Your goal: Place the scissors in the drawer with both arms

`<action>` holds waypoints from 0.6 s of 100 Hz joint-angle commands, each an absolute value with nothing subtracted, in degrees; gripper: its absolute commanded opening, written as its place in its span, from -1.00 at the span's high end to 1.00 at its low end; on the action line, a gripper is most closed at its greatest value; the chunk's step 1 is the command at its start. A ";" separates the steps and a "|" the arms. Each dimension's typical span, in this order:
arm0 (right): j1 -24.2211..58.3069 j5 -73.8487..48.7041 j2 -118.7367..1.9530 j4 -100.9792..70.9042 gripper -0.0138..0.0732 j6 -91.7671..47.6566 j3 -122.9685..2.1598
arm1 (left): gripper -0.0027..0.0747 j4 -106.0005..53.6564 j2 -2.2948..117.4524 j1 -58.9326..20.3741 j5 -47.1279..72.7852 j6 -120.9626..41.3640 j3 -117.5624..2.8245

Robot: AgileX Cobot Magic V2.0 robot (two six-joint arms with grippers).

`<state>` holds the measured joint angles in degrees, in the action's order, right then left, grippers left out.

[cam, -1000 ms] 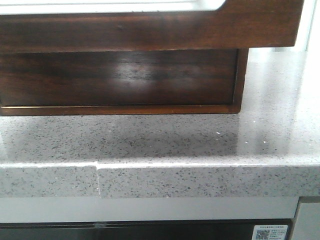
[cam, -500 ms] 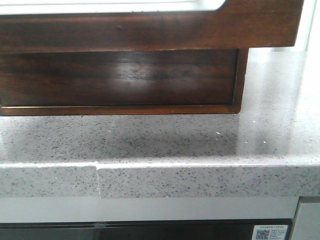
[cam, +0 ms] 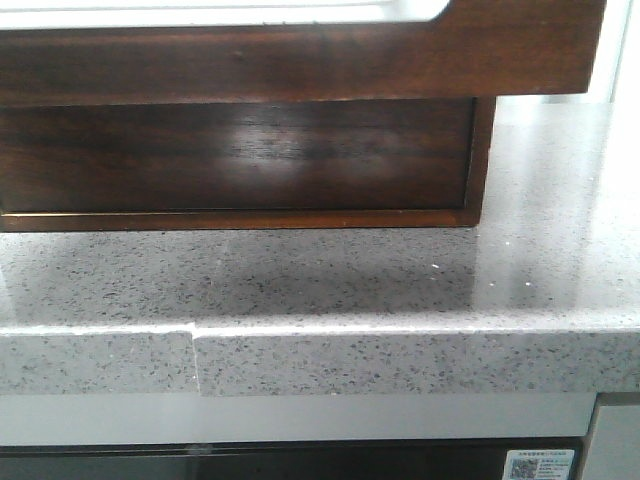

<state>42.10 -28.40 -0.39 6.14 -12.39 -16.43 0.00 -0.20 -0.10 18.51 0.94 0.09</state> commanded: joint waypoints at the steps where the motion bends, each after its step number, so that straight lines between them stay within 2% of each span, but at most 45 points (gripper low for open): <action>1: 40.69 -21.41 -1.14 7.03 0.82 -12.48 -17.76 | 0.99 -0.31 -1.84 0.00 14.64 1.32 1.23; 12: 37.36 -19.12 -1.14 6.30 0.82 -11.65 -17.76 | 0.99 -0.31 -1.84 0.00 14.64 1.32 1.23; 40: 24.20 -4.01 -1.14 6.33 0.82 5.84 -11.86 | 0.99 -0.31 -1.84 0.00 14.64 1.32 1.23; 60: 15.53 4.55 -1.14 6.33 0.82 6.37 -7.01 | 0.99 -0.31 -1.84 0.00 14.64 1.32 1.23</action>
<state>18.44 -3.70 -0.39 6.14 5.89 -6.81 0.00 -0.20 -0.10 18.51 0.94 0.09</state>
